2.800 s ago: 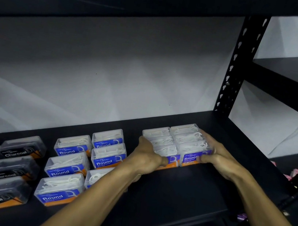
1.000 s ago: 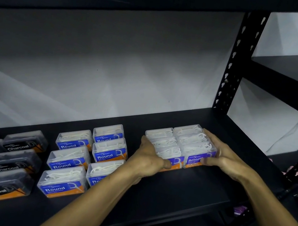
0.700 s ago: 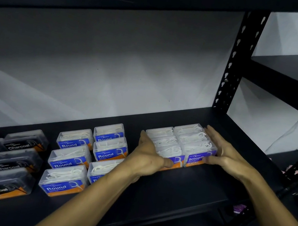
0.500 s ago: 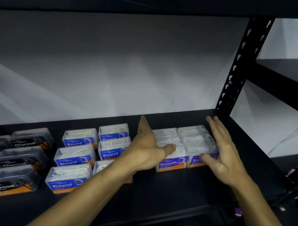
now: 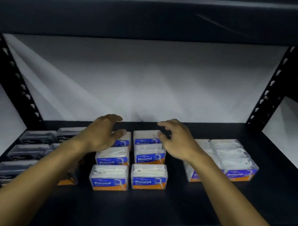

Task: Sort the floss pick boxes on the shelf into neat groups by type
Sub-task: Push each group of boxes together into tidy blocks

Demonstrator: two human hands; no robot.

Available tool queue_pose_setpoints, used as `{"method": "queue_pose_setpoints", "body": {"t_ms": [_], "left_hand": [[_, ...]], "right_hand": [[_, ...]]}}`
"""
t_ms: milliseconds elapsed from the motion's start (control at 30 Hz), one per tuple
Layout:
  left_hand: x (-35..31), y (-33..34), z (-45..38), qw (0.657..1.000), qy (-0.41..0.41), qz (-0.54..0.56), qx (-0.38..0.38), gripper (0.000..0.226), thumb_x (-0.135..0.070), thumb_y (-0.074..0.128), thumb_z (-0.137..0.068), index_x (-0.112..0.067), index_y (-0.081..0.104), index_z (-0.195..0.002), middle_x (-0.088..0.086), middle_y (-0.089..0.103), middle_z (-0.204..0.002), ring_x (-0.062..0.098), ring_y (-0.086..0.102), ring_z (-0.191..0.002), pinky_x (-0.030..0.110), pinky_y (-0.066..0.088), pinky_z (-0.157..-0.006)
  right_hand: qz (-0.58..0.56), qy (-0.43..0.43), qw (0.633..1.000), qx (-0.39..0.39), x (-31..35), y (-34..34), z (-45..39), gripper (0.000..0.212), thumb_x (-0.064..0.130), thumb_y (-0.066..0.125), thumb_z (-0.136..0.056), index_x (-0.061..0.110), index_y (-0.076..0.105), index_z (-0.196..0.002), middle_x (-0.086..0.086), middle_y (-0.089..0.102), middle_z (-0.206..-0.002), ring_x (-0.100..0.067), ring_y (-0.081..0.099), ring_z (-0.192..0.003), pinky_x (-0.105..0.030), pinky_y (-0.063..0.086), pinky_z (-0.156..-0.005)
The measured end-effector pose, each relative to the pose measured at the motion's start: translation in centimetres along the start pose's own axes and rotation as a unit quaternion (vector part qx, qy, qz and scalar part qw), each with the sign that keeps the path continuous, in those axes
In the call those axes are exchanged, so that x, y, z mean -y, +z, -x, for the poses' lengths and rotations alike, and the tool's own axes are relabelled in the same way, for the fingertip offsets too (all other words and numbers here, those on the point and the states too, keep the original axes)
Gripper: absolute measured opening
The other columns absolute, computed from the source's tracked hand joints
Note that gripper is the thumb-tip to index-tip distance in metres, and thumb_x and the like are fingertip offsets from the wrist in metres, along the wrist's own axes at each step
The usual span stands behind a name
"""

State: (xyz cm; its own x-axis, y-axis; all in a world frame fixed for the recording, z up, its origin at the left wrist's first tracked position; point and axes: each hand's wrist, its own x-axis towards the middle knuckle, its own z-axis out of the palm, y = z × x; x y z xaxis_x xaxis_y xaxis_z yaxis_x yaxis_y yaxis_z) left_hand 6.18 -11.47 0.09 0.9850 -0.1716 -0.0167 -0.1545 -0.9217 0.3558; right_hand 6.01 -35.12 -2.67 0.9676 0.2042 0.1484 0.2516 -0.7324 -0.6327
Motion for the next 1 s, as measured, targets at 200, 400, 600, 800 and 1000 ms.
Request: {"method": "queue_pose_setpoints", "body": {"t_ms": [200,400,600,800,1000], "left_hand": [[3.0,-0.7,-1.2,0.99,0.008,-0.029,0.14,0.06,-0.041,0.051,-0.1,-0.025,0.03,-0.154,-0.002,0.031,-0.16,0.018,0.032,-0.144,0.028,0.029,-0.108],[4.1,0.3,-2.7,0.987,0.037,-0.054,0.146,0.043,-0.044,0.046,-0.102,-0.027,0.048,-0.141,-0.002,0.052,-0.144,0.016,0.051,-0.125,0.03,0.041,-0.1],[4.3,0.6,-3.3,0.988,0.056,-0.04,0.142,0.034,-0.04,0.047,-0.102,-0.026,0.052,-0.134,-0.004,0.059,-0.132,0.013,0.055,-0.113,0.029,0.044,-0.089],[4.3,0.6,-3.5,0.986,0.066,-0.04,0.148,0.033,-0.038,0.049,-0.102,-0.025,0.051,-0.133,-0.003,0.06,-0.129,0.009,0.055,-0.104,0.027,0.043,-0.082],[4.3,0.2,-2.3,0.989,0.066,-0.05,0.12,0.055,-0.038,0.048,-0.102,-0.023,0.031,-0.153,0.001,0.038,-0.156,0.019,0.039,-0.139,0.034,0.036,-0.109]], "right_hand": [[-0.006,0.125,0.987,0.104,1.3,1.5,-3.3,0.058,0.044,0.052,-0.093,0.02,0.038,-0.145,-0.005,0.042,-0.148,-0.021,0.047,-0.128,-0.03,0.039,-0.099],[-0.042,0.179,0.977,0.108,1.7,2.5,-3.3,0.057,0.042,0.054,-0.093,0.019,0.039,-0.143,-0.006,0.053,-0.137,-0.019,0.061,-0.109,-0.033,0.05,-0.088],[-0.057,0.187,0.975,0.106,2.2,2.9,-3.1,0.054,0.041,0.055,-0.093,0.02,0.041,-0.141,-0.006,0.053,-0.137,-0.019,0.061,-0.107,-0.03,0.049,-0.08],[-0.054,0.188,0.976,0.098,2.3,3.1,-3.0,0.054,0.04,0.054,-0.094,0.021,0.04,-0.142,-0.006,0.05,-0.141,-0.02,0.059,-0.111,-0.031,0.049,-0.083],[-0.013,0.184,0.981,0.052,2.2,2.9,-2.4,0.066,0.051,0.049,-0.093,0.023,0.026,-0.148,-0.005,0.036,-0.152,-0.024,0.046,-0.13,-0.038,0.043,-0.097]]}}
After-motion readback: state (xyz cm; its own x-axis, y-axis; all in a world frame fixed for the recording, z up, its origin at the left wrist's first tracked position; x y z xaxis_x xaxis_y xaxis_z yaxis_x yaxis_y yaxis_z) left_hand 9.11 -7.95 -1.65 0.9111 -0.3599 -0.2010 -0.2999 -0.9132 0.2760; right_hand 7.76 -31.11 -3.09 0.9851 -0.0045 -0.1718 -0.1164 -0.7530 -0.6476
